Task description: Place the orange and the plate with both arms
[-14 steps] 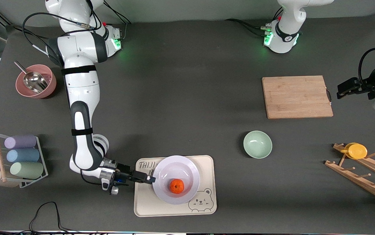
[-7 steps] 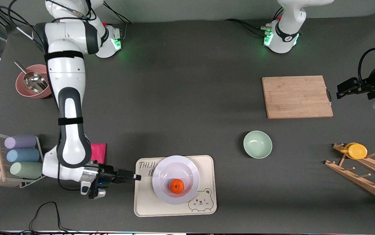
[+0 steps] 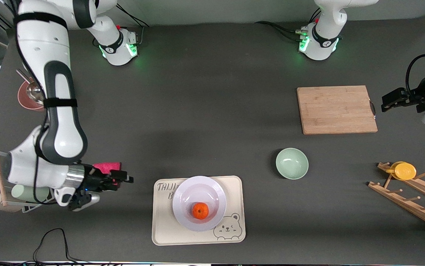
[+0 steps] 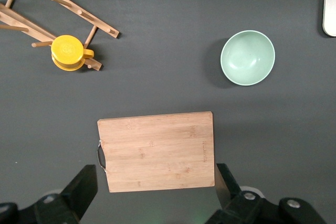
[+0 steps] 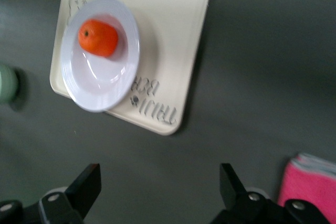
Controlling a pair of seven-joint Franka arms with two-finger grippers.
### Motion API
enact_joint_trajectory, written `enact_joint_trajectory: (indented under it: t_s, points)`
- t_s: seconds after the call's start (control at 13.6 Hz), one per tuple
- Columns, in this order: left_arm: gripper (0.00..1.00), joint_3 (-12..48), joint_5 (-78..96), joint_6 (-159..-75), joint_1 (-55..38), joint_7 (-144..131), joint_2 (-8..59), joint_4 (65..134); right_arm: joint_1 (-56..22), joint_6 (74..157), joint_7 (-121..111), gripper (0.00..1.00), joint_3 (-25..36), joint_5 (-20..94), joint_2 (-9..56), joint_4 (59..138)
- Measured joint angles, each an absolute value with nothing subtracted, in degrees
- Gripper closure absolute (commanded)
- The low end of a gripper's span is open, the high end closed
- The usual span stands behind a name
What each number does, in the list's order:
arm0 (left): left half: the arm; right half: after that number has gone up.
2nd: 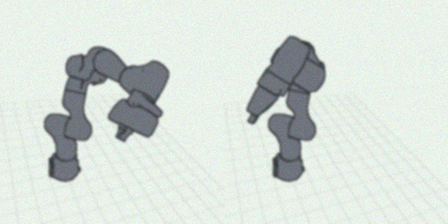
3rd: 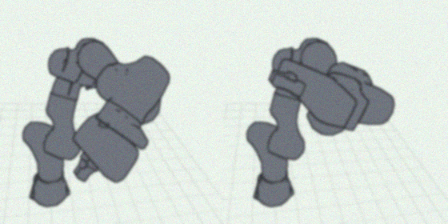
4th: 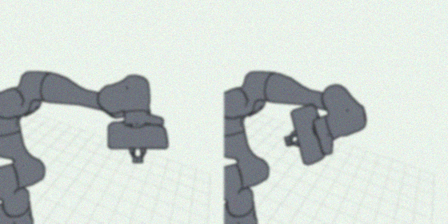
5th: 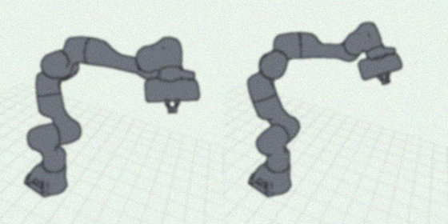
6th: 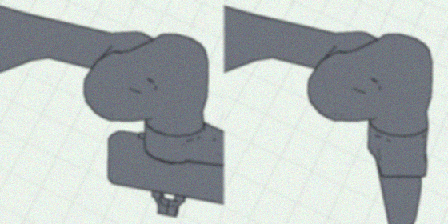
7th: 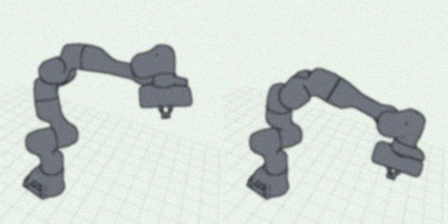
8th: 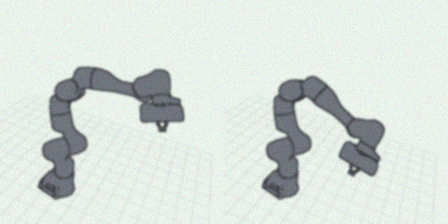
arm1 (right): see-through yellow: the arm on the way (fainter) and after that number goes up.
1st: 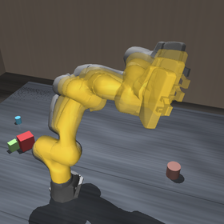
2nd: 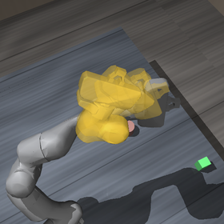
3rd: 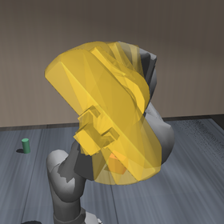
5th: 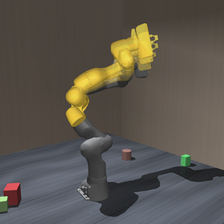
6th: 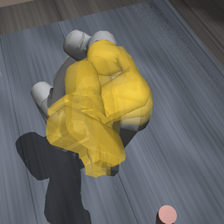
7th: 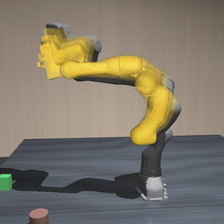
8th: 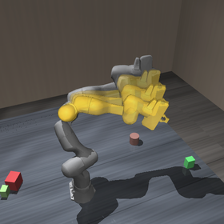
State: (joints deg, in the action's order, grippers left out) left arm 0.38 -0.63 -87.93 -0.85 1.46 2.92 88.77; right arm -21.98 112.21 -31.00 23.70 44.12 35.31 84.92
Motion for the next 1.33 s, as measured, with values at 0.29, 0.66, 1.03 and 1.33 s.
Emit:
enact_joint_trajectory:
  t_s: [0.29,0.66,1.03,1.33]
  points:
    - [0.00,0.38,-0.63,-87.93,-0.86,1.46,2.91,88.75,-22.04,109.06,-29.84,0.00,26.76,30.88,25.93,92.25]
    - [0.00,0.38,-0.63,-87.93,-0.87,1.46,2.92,88.75,-22.07,101.54,-22.39,0.00,28.94,21.03,20.80,93.09]
    - [0.00,0.38,-0.62,-87.93,-0.89,1.46,2.91,88.75,-22.12,98.81,-21.98,0.00,29.70,19.82,19.21,92.59]
    - [0.00,0.38,-0.62,-87.93,-0.90,1.46,2.91,88.75,-23.99,96.29,-15.25,0.00,30.11,10.29,18.27,90.89]
